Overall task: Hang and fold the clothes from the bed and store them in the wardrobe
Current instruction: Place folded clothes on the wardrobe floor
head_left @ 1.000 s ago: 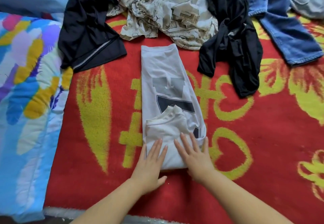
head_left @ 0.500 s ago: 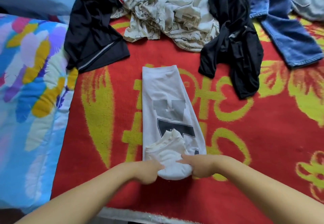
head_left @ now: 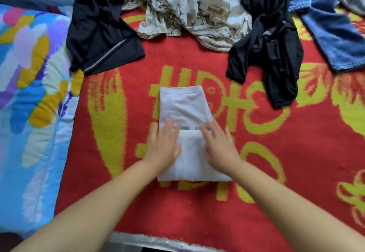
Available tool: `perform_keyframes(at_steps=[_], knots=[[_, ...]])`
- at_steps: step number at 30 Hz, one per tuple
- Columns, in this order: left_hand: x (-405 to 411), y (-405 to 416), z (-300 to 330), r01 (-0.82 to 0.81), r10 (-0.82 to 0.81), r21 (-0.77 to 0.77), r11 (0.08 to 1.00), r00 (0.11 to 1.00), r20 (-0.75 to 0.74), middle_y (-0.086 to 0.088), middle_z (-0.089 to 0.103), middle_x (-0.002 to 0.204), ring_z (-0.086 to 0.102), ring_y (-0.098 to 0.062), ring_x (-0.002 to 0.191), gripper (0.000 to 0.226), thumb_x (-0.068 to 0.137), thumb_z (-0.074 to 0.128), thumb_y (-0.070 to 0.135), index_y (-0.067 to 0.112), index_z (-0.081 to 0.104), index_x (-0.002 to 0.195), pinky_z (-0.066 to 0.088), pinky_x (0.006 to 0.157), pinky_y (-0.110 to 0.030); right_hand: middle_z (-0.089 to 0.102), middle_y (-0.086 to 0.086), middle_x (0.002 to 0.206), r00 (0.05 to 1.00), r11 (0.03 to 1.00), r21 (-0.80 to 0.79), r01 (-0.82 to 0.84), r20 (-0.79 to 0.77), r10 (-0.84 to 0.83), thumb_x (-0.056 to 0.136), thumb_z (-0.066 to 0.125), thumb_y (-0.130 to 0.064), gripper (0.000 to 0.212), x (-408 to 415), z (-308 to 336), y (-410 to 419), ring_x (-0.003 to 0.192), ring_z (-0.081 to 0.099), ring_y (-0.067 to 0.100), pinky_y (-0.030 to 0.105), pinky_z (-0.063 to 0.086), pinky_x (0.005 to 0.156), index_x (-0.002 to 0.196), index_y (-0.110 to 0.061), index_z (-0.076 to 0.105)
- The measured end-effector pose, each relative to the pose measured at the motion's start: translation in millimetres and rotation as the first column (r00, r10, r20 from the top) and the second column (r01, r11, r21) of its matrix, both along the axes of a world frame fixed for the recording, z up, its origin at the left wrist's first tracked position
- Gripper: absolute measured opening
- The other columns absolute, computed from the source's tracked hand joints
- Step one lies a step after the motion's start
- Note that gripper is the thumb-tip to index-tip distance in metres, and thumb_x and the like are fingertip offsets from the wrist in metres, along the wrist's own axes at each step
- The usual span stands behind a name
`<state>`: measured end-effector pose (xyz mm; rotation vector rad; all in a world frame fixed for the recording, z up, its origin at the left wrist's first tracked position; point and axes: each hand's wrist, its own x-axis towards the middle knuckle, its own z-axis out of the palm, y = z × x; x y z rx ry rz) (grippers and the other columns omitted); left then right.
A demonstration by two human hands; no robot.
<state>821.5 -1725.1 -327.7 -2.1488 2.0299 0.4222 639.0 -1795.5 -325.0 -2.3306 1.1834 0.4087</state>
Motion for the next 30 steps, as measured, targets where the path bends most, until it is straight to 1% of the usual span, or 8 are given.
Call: perform_keyframes(at_steps=[3, 6, 11, 15, 18, 21, 26, 30], knots=[[-30, 54, -12, 0.234, -0.229, 0.154, 0.96, 0.972, -0.046, -0.013, 0.049, 0.143, 0.045, -0.025, 0.134, 0.093, 0.056, 0.076, 0.058, 0.008, 0.058, 0.133, 0.044, 0.1, -0.054, 0.045, 0.02, 0.146, 0.967, 0.969, -0.019, -0.247, -0.067, 0.245, 0.046, 0.082, -0.034, 0.099, -8, -4, 50, 0.135, 0.042, 0.037, 0.07, 0.038, 0.094, 0.138, -0.009, 0.053], [-29, 71, -29, 0.234, -0.227, 0.283, 0.93, 0.972, -0.058, -0.013, 0.036, 0.15, 0.04, -0.025, 0.138, 0.1, 0.051, 0.079, 0.039, 0.015, 0.045, 0.142, 0.039, 0.105, -0.053, 0.046, 0.015, 0.146, 0.92, 0.946, 0.073, -0.316, -0.221, 0.324, 0.036, 0.086, -0.044, 0.112, -23, -12, 61, 0.134, 0.045, 0.032, 0.069, 0.04, 0.092, 0.14, -0.017, 0.052], [-23, 50, -34, 0.194, -0.203, 0.277, 0.941, 0.979, 0.005, -0.018, 0.031, 0.154, 0.033, -0.029, 0.141, 0.071, 0.08, 0.05, 0.01, 0.018, 0.032, 0.148, 0.034, 0.11, -0.048, -0.01, 0.011, 0.162, 0.906, 0.935, 0.082, -0.346, -0.23, 0.355, 0.095, 0.043, -0.013, 0.078, -18, -24, 34, 0.15, -0.007, 0.024, 0.061, 0.001, 0.115, 0.154, -0.031, -0.005], [-21, 48, -22, 0.248, -0.192, 0.524, 0.815, 0.968, -0.161, -0.016, -0.014, 0.16, -0.01, -0.029, 0.149, 0.08, 0.092, 0.042, 0.003, 0.012, -0.008, 0.153, 0.004, 0.119, -0.042, -0.002, 0.01, 0.163, 0.886, 0.89, 0.299, -0.344, -0.212, 0.413, 0.094, 0.039, -0.003, 0.074, -8, -1, 25, 0.15, -0.005, 0.022, 0.055, 0.009, 0.117, 0.156, -0.025, 0.004], [-6, 35, 13, 0.349, 0.076, 0.699, 0.625, 0.863, -0.499, -0.011, 0.018, 0.159, 0.02, -0.025, 0.146, 0.065, 0.09, 0.041, 0.003, 0.01, 0.021, 0.152, 0.019, 0.116, -0.029, 0.026, 0.002, 0.157, 0.871, 0.709, 0.651, -0.272, -0.148, 0.469, 0.088, 0.039, 0.005, 0.075, -1, 30, 5, 0.143, 0.027, 0.023, 0.026, 0.036, 0.1, 0.154, -0.027, 0.022], [21, -1, 38, 0.407, 0.221, 0.749, 0.522, 0.784, -0.58, -0.008, 0.059, 0.097, 0.054, -0.021, 0.087, 0.032, 0.074, 0.044, 0.016, 0.01, 0.057, 0.102, 0.043, 0.068, -0.022, 0.057, 0.011, 0.133, 0.878, 0.586, 0.781, -0.213, -0.111, 0.466, 0.083, 0.039, 0.008, 0.057, 13, 50, -30, 0.115, 0.054, 0.02, 0.031, 0.044, 0.089, 0.134, -0.014, 0.05], [74, -81, 25, 0.074, 0.403, 0.72, 0.69, 0.788, -0.466, -0.008, 0.049, 0.078, 0.043, -0.019, 0.076, 0.019, 0.078, 0.047, -0.003, 0.013, 0.057, 0.075, 0.03, 0.062, -0.029, 0.064, 0.015, 0.121, 0.993, 0.848, 0.529, -0.022, -0.085, 0.078, 0.083, 0.046, 0.003, 0.043, 41, 41, -102, 0.097, 0.056, 0.021, 0.033, 0.047, 0.077, 0.123, -0.008, 0.06], [74, -94, -6, -0.165, 0.272, 0.48, 0.861, 0.949, -0.161, -0.013, 0.046, 0.142, 0.043, -0.028, 0.131, 0.05, 0.095, 0.046, 0.017, 0.015, 0.04, 0.144, 0.035, 0.104, -0.04, 0.026, 0.01, 0.158, 0.987, 0.989, 0.141, 0.037, -0.16, -0.014, 0.097, 0.041, -0.007, 0.057, 54, 7, -98, 0.143, 0.028, 0.028, 0.045, 0.031, 0.112, 0.152, -0.012, 0.027]])
